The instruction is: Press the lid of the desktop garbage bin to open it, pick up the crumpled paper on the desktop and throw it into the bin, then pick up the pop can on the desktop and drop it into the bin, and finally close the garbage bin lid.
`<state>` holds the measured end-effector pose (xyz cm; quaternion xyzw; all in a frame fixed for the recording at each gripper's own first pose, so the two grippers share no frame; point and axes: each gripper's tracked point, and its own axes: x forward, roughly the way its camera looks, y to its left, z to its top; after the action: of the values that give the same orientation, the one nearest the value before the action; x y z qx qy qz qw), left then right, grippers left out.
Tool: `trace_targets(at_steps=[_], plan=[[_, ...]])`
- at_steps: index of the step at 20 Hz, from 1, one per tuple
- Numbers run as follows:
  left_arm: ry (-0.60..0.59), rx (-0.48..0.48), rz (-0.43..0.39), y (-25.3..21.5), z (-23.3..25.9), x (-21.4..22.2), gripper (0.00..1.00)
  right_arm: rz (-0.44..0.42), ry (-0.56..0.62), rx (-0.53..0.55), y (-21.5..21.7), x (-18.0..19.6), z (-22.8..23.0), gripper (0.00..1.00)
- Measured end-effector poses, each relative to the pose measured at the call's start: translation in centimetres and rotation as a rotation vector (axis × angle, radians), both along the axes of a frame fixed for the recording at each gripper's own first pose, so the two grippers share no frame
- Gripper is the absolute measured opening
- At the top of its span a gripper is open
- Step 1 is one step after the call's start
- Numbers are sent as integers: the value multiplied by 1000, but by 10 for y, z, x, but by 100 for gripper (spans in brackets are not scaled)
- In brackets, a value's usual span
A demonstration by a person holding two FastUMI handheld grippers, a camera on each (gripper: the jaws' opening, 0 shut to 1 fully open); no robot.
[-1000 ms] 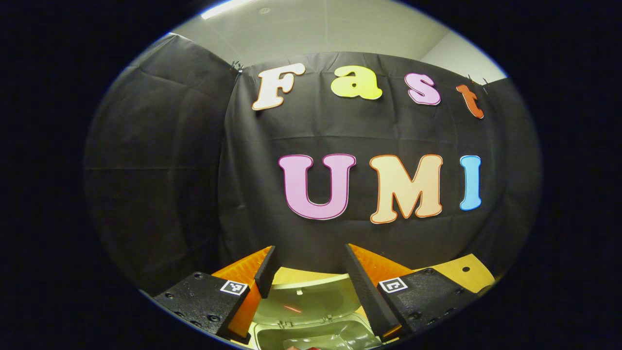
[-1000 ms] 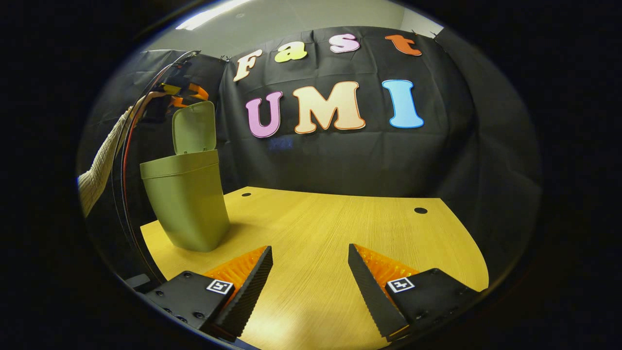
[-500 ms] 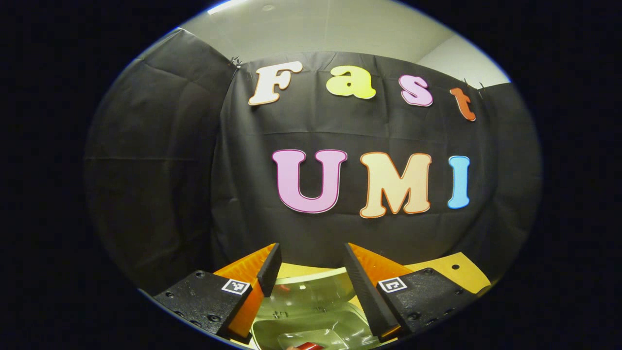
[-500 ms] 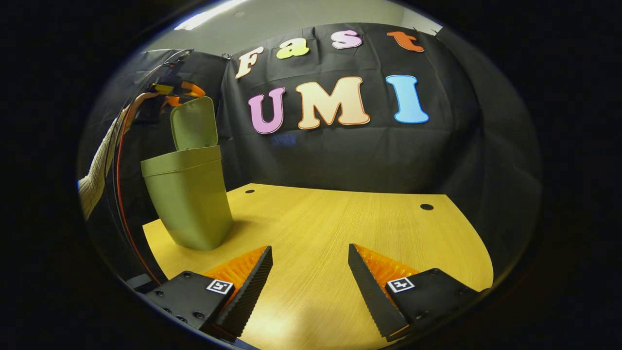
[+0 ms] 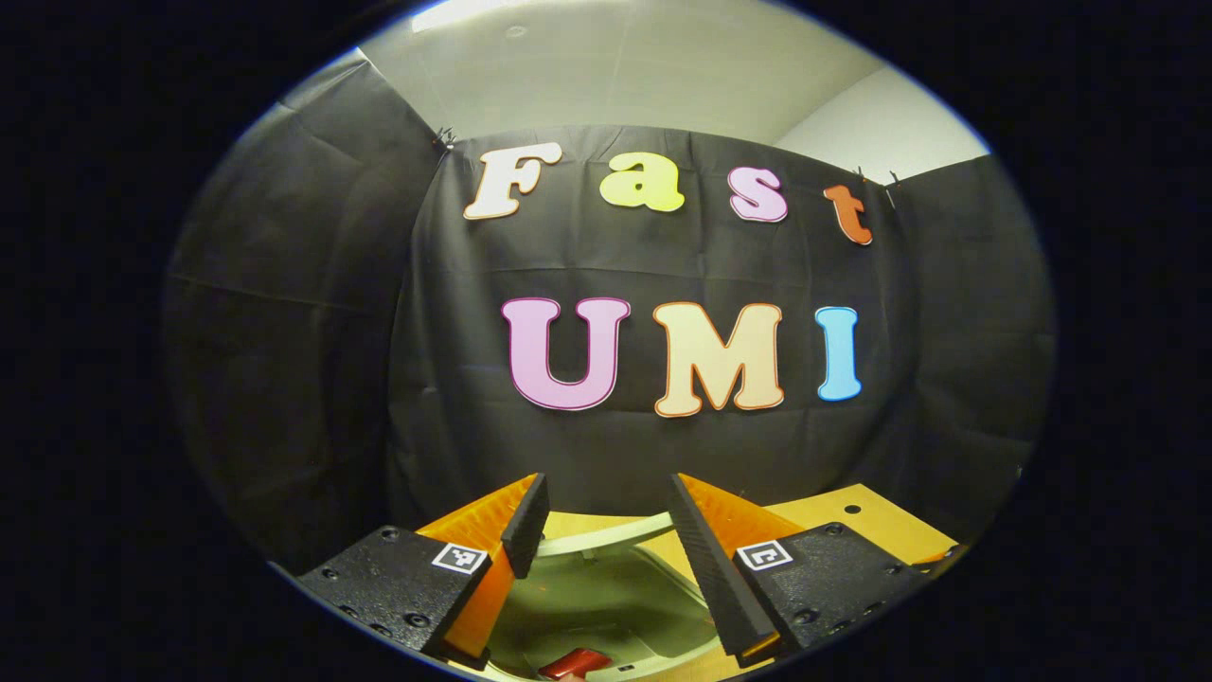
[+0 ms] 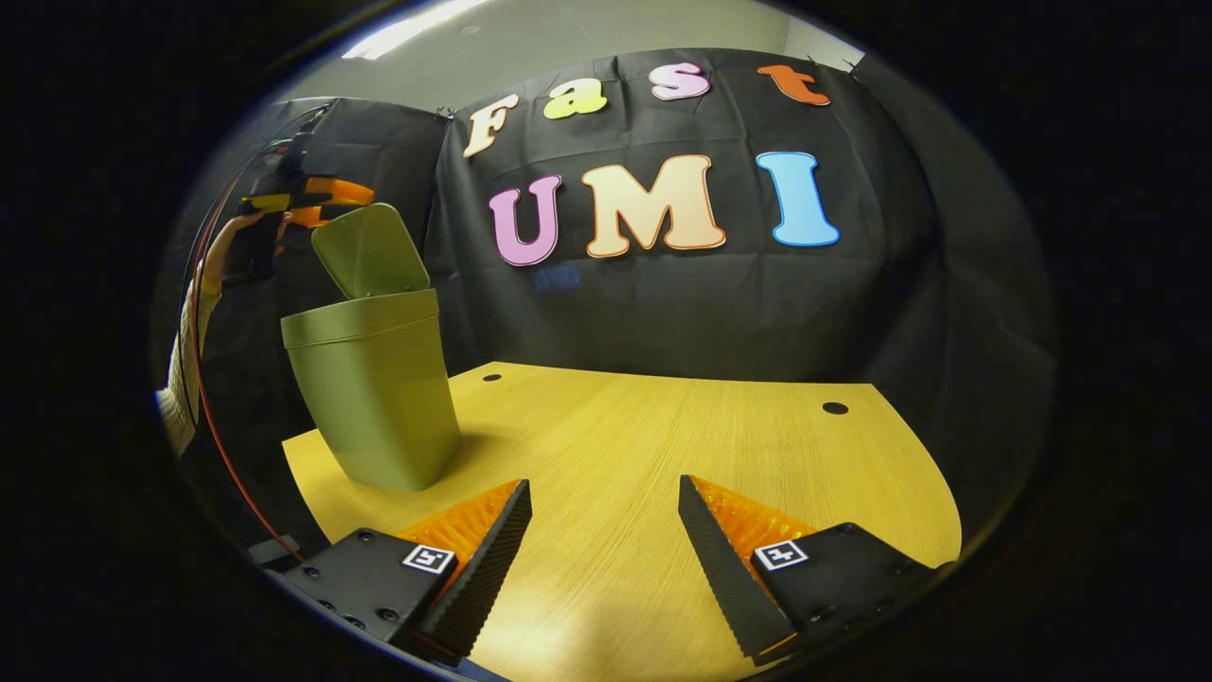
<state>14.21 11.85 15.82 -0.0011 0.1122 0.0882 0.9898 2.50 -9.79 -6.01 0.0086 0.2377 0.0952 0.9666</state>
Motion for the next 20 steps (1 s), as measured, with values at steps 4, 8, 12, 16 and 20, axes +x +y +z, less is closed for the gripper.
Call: trace_targets(at_steps=[4,8,12,16,20], plan=[[1,32,-23,-16,-24,-25,80,20,5,1,7,0,-1,99],[40,10,-65,-33,-63,-42,81,34,6,-4,14,0,-2,99],[60,-25,-66,-32,-91,-53,82,43,5,-9,19,0,-2,99],[66,-20,-59,-28,-105,-61,82,40,10,-20,22,3,-5,99],[72,-21,-64,-30,-115,-66,87,51,17,-27,26,1,-7,99]])
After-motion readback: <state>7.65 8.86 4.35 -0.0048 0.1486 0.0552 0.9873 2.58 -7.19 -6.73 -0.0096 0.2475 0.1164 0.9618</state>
